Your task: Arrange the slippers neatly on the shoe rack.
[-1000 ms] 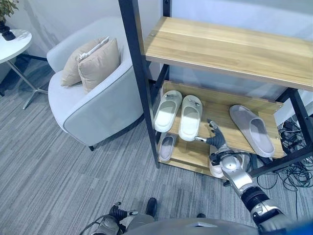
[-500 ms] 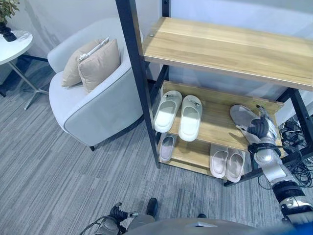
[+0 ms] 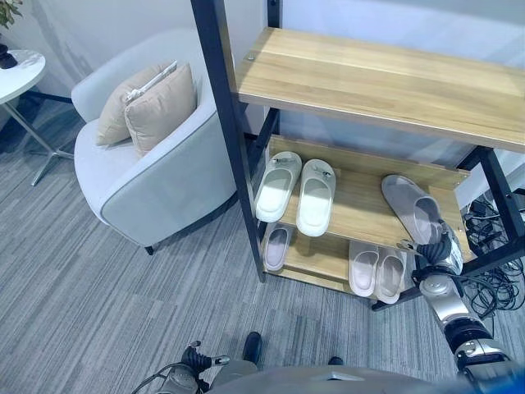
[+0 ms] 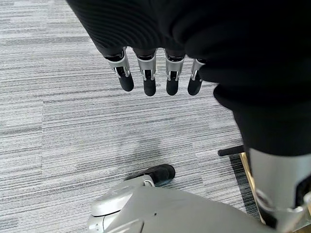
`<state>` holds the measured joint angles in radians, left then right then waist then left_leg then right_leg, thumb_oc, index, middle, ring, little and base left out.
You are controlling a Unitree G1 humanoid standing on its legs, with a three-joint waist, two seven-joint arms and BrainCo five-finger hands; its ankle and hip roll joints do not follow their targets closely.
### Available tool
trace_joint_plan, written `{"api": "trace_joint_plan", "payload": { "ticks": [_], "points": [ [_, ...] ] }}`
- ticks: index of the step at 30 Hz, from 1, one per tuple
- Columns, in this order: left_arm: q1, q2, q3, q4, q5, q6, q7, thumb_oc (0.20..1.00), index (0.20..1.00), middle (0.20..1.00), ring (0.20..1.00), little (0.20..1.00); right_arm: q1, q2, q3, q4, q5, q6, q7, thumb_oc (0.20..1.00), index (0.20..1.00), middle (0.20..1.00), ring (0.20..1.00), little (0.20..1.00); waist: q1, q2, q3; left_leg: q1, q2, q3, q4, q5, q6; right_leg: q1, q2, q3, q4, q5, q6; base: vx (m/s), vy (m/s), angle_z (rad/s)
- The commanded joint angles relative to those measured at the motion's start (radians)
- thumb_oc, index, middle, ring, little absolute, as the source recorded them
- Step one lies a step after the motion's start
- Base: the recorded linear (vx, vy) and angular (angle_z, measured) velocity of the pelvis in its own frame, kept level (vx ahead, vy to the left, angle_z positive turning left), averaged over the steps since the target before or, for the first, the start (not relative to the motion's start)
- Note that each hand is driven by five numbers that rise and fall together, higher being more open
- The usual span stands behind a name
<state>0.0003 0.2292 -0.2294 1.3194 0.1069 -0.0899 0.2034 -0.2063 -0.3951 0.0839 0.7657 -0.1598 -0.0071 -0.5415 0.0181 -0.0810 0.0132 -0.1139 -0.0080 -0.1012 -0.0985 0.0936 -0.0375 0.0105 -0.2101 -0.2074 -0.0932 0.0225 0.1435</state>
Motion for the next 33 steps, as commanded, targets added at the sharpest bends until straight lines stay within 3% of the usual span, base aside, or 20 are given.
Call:
{"api": "trace_joint_plan", "payload": {
  "ticks": [1, 12, 19, 23, 33],
  "points": [
    [-0.007, -0.035, -0.011, 0.080, -0.001, 0.009, 0.016, 1.000, 1.000, 1.000, 1.000, 1.000, -0.044, -0.002, 0.046, -0.025, -0.022, -0.011, 0.050, 1.000, 1.000, 1.000, 1.000, 1.000, 0.030, 0.003, -0.001, 0.020, 0.043, 0.071, 0.011, -0.118, -0.021, 0.031, -0.054, 0.028, 0.006, -0.012, 0.050, -0.02, 0.023, -0.06],
    [-0.006, -0.047, 0.013, 0.074, -0.002, 0.024, 0.022, 1.000, 1.000, 1.000, 1.000, 1.000, 0.047, 0.056, 0.076, -0.272, -0.109, 0.013, 0.089, 1.000, 1.000, 1.000, 1.000, 1.000, 0.008, 0.003, -0.003, 0.029, 0.043, 0.080, 0.011, -0.121, -0.017, 0.033, -0.056, 0.038, 0.006, -0.008, 0.047, -0.01, 0.014, -0.01],
    [-0.004, -0.046, 0.015, 0.076, -0.003, 0.024, 0.017, 1.000, 1.000, 1.000, 1.000, 1.000, 0.035, 0.069, 0.086, -0.287, -0.002, -0.030, 0.116, 1.000, 1.000, 1.000, 1.000, 1.000, 0.005, 0.002, 0.000, 0.028, 0.043, 0.089, 0.011, -0.120, -0.016, 0.025, -0.058, 0.047, 0.006, -0.005, 0.047, 0.00, 0.001, 0.00],
    [-0.006, -0.040, 0.008, 0.076, -0.008, 0.029, 0.018, 1.000, 1.000, 1.000, 1.000, 1.000, -0.014, 0.092, 0.120, -0.270, 0.141, -0.060, 0.152, 1.000, 1.000, 1.000, 1.000, 1.000, 0.015, 0.003, 0.001, 0.026, 0.045, 0.093, 0.011, -0.116, -0.018, 0.023, -0.057, 0.046, 0.006, -0.005, 0.044, 0.00, 0.000, 0.00],
    [-0.007, -0.035, 0.005, 0.079, -0.006, 0.038, 0.021, 1.000, 1.000, 1.000, 1.000, 1.000, -0.062, 0.104, 0.174, -0.304, 0.247, -0.077, 0.207, 1.000, 1.000, 1.000, 1.000, 1.000, 0.024, 0.004, 0.004, 0.024, 0.044, 0.092, 0.011, -0.113, -0.019, 0.022, -0.056, 0.043, 0.006, -0.003, 0.044, 0.00, 0.000, 0.00]
  ]
}}
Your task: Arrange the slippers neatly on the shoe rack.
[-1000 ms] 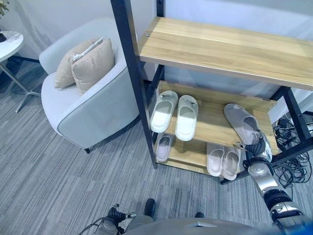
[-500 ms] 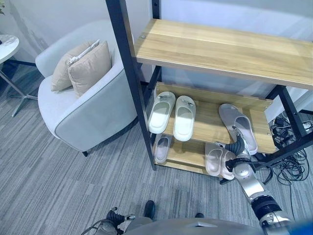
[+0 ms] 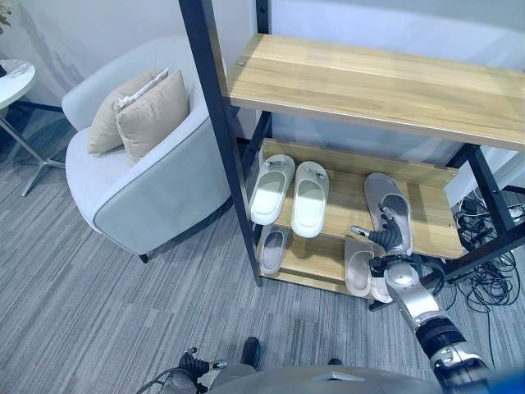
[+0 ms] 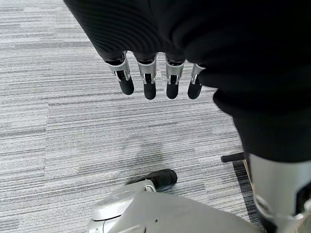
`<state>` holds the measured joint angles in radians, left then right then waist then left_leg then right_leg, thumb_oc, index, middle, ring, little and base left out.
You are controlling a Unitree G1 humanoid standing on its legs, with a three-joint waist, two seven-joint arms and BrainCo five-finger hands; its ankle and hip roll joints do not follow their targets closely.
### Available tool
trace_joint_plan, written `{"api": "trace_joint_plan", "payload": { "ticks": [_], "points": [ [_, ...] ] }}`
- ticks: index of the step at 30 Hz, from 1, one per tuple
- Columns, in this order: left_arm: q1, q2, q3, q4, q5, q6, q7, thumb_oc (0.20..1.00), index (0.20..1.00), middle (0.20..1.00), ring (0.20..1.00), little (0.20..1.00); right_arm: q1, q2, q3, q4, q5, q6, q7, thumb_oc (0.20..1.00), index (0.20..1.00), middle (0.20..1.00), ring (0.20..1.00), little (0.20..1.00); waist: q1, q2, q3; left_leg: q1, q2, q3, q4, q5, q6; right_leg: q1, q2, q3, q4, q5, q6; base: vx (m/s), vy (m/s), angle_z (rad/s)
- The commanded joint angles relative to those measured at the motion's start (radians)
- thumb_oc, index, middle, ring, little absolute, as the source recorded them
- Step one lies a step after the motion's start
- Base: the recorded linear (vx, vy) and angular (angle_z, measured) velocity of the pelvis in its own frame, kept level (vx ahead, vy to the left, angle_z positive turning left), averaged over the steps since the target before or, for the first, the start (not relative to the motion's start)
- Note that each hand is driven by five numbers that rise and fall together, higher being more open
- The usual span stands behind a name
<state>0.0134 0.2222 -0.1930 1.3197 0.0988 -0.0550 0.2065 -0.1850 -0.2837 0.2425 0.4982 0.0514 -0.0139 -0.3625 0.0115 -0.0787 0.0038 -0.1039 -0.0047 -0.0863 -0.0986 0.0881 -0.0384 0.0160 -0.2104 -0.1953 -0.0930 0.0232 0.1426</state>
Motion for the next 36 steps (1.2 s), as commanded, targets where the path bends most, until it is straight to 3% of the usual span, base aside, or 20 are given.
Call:
{"api": "trace_joint_plan", "payload": {
  "ticks": [1, 10, 14, 19, 26, 36],
  "points": [
    [-0.020, -0.028, -0.031, 0.079, 0.002, 0.003, 0.018, 1.000, 1.000, 1.000, 1.000, 1.000, -0.084, -0.007, 0.015, -0.037, 0.035, -0.070, 0.028, 1.000, 1.000, 1.000, 1.000, 1.000, 0.031, 0.001, 0.013, 0.014, 0.041, 0.077, 0.011, -0.108, -0.018, 0.017, -0.056, 0.031, 0.006, -0.004, 0.044, 0.00, 0.000, 0.00],
    [-0.025, -0.031, -0.033, 0.068, 0.012, -0.003, 0.007, 1.000, 1.000, 1.000, 1.000, 1.000, -0.045, -0.066, -0.022, -0.148, -0.008, -0.088, 0.041, 1.000, 1.000, 1.000, 1.000, 1.000, 0.020, -0.001, 0.019, 0.016, 0.043, 0.079, 0.011, -0.109, -0.018, 0.015, -0.056, 0.033, 0.006, -0.002, 0.045, 0.00, 0.000, 0.00],
    [-0.022, -0.034, -0.025, 0.066, 0.024, -0.022, -0.004, 1.000, 1.000, 1.000, 1.000, 1.000, -0.013, -0.136, -0.072, -0.206, -0.152, -0.110, 0.022, 1.000, 1.000, 1.000, 1.000, 1.000, 0.014, 0.000, 0.023, 0.017, 0.045, 0.081, 0.011, -0.110, -0.017, 0.013, -0.054, 0.034, 0.006, -0.004, 0.047, 0.00, 0.000, 0.00],
    [-0.021, -0.035, -0.028, 0.058, 0.043, -0.037, -0.012, 1.000, 1.000, 1.000, 1.000, 1.000, -0.004, -0.213, -0.139, -0.174, -0.349, -0.072, -0.055, 1.000, 1.000, 1.000, 1.000, 1.000, 0.014, -0.001, 0.026, 0.016, 0.046, 0.075, 0.011, -0.113, -0.017, 0.013, -0.051, 0.032, 0.006, -0.005, 0.048, 0.00, 0.000, 0.00],
    [-0.017, -0.023, -0.045, 0.061, 0.040, -0.042, -0.016, 1.000, 1.000, 1.000, 1.000, 1.000, -0.062, -0.243, -0.134, 0.030, -0.318, -0.039, -0.073, 1.000, 1.000, 1.000, 1.000, 1.000, 0.026, -0.002, 0.034, 0.006, 0.044, 0.069, 0.011, -0.109, -0.018, 0.009, -0.049, 0.026, 0.006, -0.004, 0.049, 0.00, 0.000, 0.00],
    [-0.027, -0.025, -0.073, 0.061, 0.025, -0.049, -0.002, 1.000, 1.000, 1.000, 1.000, 1.000, -0.158, -0.265, -0.126, 0.105, -0.250, -0.041, -0.107, 1.000, 1.000, 1.000, 1.000, 1.000, 0.044, 0.001, 0.071, -0.046, 0.040, 0.057, 0.011, -0.091, -0.021, -0.033, -0.050, 0.017, 0.006, 0.005, 0.053, 0.00, -0.002, 0.05]
  ]
}}
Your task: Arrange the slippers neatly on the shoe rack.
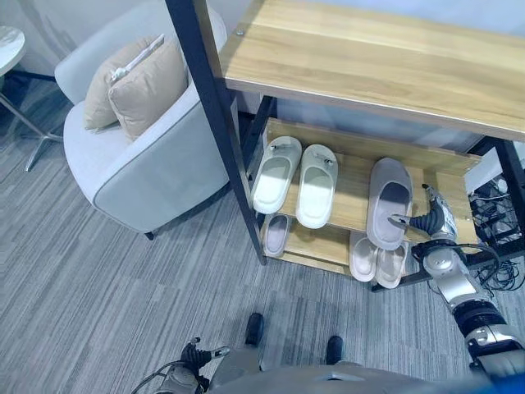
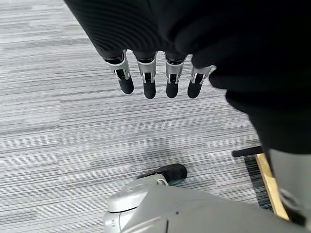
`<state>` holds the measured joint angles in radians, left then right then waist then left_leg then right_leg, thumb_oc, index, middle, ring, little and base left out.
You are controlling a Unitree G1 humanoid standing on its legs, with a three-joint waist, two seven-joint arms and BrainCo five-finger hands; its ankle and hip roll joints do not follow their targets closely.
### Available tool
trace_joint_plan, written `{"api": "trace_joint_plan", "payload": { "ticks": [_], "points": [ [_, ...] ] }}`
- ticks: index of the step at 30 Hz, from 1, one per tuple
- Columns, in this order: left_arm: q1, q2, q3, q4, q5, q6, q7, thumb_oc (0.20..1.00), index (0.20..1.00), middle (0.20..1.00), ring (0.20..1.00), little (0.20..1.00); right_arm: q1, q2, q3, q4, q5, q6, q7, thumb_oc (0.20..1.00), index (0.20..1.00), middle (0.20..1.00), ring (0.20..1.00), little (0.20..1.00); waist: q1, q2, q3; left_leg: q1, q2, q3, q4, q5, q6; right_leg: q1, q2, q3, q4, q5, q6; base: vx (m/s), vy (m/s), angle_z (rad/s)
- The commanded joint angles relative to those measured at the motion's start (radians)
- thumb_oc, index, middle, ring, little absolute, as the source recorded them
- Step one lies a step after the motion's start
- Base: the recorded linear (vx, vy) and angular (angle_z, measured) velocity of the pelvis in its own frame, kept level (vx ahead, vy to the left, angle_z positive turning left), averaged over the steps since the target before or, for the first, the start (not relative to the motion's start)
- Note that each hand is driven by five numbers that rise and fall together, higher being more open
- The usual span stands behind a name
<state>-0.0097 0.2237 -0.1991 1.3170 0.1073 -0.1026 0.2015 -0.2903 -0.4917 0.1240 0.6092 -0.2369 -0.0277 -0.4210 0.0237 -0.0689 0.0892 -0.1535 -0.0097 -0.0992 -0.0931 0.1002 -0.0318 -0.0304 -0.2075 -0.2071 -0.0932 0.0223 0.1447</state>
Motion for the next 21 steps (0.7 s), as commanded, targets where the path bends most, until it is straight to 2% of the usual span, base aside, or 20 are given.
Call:
{"api": "trace_joint_plan", "payload": {
  "ticks": [1, 5, 9, 11, 12, 18, 21],
  "points": [
    [-0.008, -0.027, -0.070, 0.061, 0.011, -0.004, 0.004, 1.000, 1.000, 1.000, 1.000, 1.000, -0.072, -0.060, -0.004, 0.027, 0.052, -0.028, -0.052, 1.000, 1.000, 1.000, 1.000, 1.000, 0.034, -0.007, -0.011, -0.003, 0.044, 0.070, 0.006, -0.102, -0.028, 0.010, -0.053, 0.027, 0.006, 0.006, 0.050, 0.00, 0.000, 0.00],
    [-0.014, -0.026, -0.086, 0.054, -0.007, -0.009, 0.010, 1.000, 1.000, 1.000, 1.000, 1.000, -0.139, -0.070, 0.017, 0.112, 0.097, -0.029, -0.056, 1.000, 1.000, 1.000, 1.000, 1.000, 0.044, -0.005, -0.003, -0.015, 0.042, 0.065, 0.006, -0.096, -0.030, 0.002, -0.052, 0.025, 0.006, 0.008, 0.050, 0.00, 0.000, 0.01],
    [-0.013, -0.024, -0.108, 0.053, -0.016, -0.014, 0.016, 1.000, 1.000, 1.000, 1.000, 1.000, -0.231, -0.079, 0.080, 0.295, 0.113, -0.023, -0.037, 1.000, 1.000, 1.000, 1.000, 1.000, 0.060, -0.006, -0.008, -0.018, 0.041, 0.062, 0.006, -0.095, -0.033, 0.002, -0.051, 0.021, 0.006, 0.006, 0.049, 0.01, 0.000, 0.02],
    [-0.013, -0.019, -0.115, 0.051, -0.013, -0.014, 0.017, 1.000, 1.000, 1.000, 1.000, 1.000, -0.261, -0.074, 0.108, 0.357, 0.122, -0.026, -0.024, 0.373, 0.373, 0.373, 0.373, 0.373, 0.068, -0.008, -0.012, -0.016, 0.042, 0.061, 0.006, -0.095, -0.034, 0.008, -0.050, 0.016, 0.006, 0.003, 0.049, 0.03, 0.001, 0.08],
    [-0.011, -0.018, -0.114, 0.052, -0.013, -0.015, 0.017, 1.000, 1.000, 1.000, 1.000, 1.000, -0.261, -0.079, 0.118, 0.359, 0.113, -0.026, -0.022, 0.200, 0.200, 0.200, 0.200, 0.200, 0.069, -0.009, -0.013, -0.016, 0.042, 0.059, 0.006, -0.094, -0.035, 0.010, -0.049, 0.014, 0.006, 0.002, 0.049, 0.03, 0.003, 0.10],
    [-0.009, -0.023, -0.107, 0.060, 0.002, -0.007, 0.023, 1.000, 1.000, 1.000, 1.000, 1.000, -0.232, -0.071, 0.096, 0.317, 0.097, -0.032, -0.048, 0.200, 0.200, 0.200, 0.200, 0.200, 0.064, -0.008, -0.021, -0.001, 0.041, 0.056, 0.006, -0.103, -0.032, 0.026, -0.051, 0.005, 0.006, 0.001, 0.051, 0.02, 0.015, 0.05],
    [-0.009, -0.027, -0.077, 0.067, 0.018, 0.002, 0.029, 1.000, 1.000, 1.000, 1.000, 1.000, -0.117, -0.074, 0.014, 0.143, 0.050, -0.039, -0.091, 0.200, 0.200, 0.200, 0.200, 0.200, 0.045, -0.005, -0.027, 0.017, 0.042, 0.062, 0.006, -0.113, -0.028, 0.039, -0.053, 0.006, 0.006, -0.001, 0.052, 0.01, 0.023, 0.01]
  ]
}}
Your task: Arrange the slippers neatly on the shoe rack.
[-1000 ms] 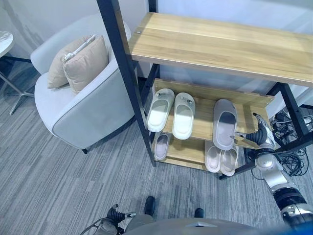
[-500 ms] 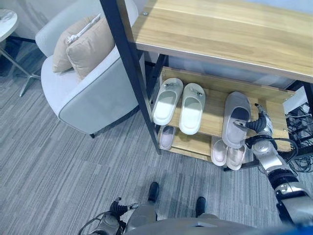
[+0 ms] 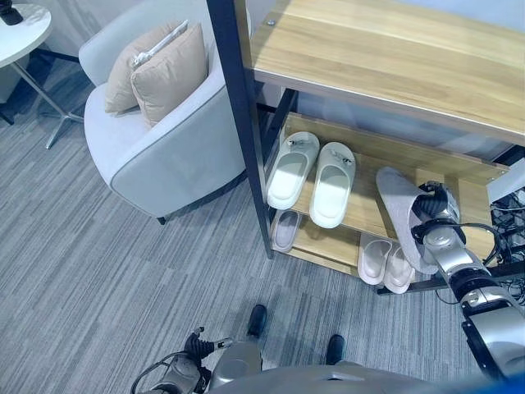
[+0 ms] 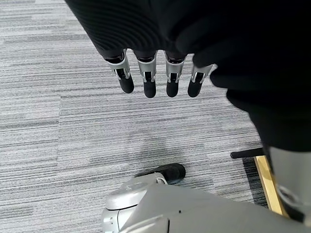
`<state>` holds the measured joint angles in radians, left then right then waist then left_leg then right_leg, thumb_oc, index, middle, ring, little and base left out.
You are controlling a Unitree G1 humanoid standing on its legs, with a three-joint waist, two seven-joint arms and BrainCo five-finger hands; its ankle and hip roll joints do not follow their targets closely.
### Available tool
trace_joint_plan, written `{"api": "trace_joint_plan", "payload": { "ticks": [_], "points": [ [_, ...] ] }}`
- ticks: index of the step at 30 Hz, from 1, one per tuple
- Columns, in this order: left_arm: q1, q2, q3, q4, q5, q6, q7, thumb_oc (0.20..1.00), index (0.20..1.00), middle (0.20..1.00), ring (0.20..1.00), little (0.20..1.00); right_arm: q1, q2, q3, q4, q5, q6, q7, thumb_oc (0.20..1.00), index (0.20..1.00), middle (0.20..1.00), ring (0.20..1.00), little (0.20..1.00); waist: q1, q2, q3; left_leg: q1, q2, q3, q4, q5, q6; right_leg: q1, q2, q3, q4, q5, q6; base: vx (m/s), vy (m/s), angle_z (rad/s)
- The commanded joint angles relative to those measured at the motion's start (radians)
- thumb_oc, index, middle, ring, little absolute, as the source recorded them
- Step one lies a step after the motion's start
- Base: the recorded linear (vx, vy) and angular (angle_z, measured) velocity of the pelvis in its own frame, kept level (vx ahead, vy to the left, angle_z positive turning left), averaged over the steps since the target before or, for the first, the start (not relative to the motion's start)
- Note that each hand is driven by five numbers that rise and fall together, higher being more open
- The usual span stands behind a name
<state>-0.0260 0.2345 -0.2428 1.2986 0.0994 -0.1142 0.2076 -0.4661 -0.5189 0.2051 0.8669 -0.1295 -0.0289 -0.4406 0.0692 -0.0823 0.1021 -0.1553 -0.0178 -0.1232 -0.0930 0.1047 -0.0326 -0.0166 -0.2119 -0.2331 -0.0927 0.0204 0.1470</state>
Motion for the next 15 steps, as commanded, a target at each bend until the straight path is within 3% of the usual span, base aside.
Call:
{"api": "trace_joint_plan", "payload": {
  "ticks": [1, 6, 12, 15],
  "points": [
    [0.005, -0.040, -0.028, 0.085, 0.029, 0.015, 0.024, 1.000, 1.000, 1.000, 1.000, 1.000, 0.090, -0.048, -0.093, -0.152, -0.070, -0.039, -0.083, 0.200, 0.200, 0.200, 0.200, 0.200, -0.006, 0.009, -0.041, 0.022, 0.050, 0.086, 0.006, -0.119, -0.026, 0.027, -0.048, 0.033, 0.006, 0.000, 0.050, 0.00, 0.000, 0.00],
    [0.022, -0.052, 0.024, 0.073, 0.070, 0.014, 0.024, 1.000, 1.000, 1.000, 1.000, 1.000, 0.394, 0.020, -0.234, -0.489, -0.219, -0.054, -0.113, 0.200, 0.200, 0.200, 0.200, 0.200, -0.049, 0.019, -0.066, 0.067, 0.053, 0.095, 0.006, -0.141, -0.020, 0.057, -0.049, 0.036, 0.016, -0.017, 0.050, -0.01, 0.014, -0.06],
    [0.069, -0.043, 0.060, 0.066, 0.088, 0.008, 0.017, 1.000, 1.000, 1.000, 1.000, 1.000, 0.513, 0.068, -0.218, -0.630, -0.248, -0.093, -0.063, 0.200, 0.200, 0.200, 0.200, 0.200, -0.056, 0.023, -0.077, 0.107, 0.054, 0.107, 0.006, -0.149, -0.019, 0.088, -0.053, 0.040, 0.012, -0.025, 0.053, -0.01, 0.031, -0.15],
    [0.117, -0.041, 0.100, 0.098, 0.110, 0.018, 0.013, 1.000, 1.000, 1.000, 1.000, 1.000, 0.546, 0.088, -0.171, -0.639, -0.264, -0.110, -0.022, 0.200, 0.200, 0.200, 0.200, 0.200, -0.049, 0.024, -0.081, 0.152, 0.033, 0.128, 0.006, -0.169, 0.004, 0.101, -0.073, 0.061, 0.028, -0.018, 0.067, 0.04, 0.173, -0.07]
  ]
}}
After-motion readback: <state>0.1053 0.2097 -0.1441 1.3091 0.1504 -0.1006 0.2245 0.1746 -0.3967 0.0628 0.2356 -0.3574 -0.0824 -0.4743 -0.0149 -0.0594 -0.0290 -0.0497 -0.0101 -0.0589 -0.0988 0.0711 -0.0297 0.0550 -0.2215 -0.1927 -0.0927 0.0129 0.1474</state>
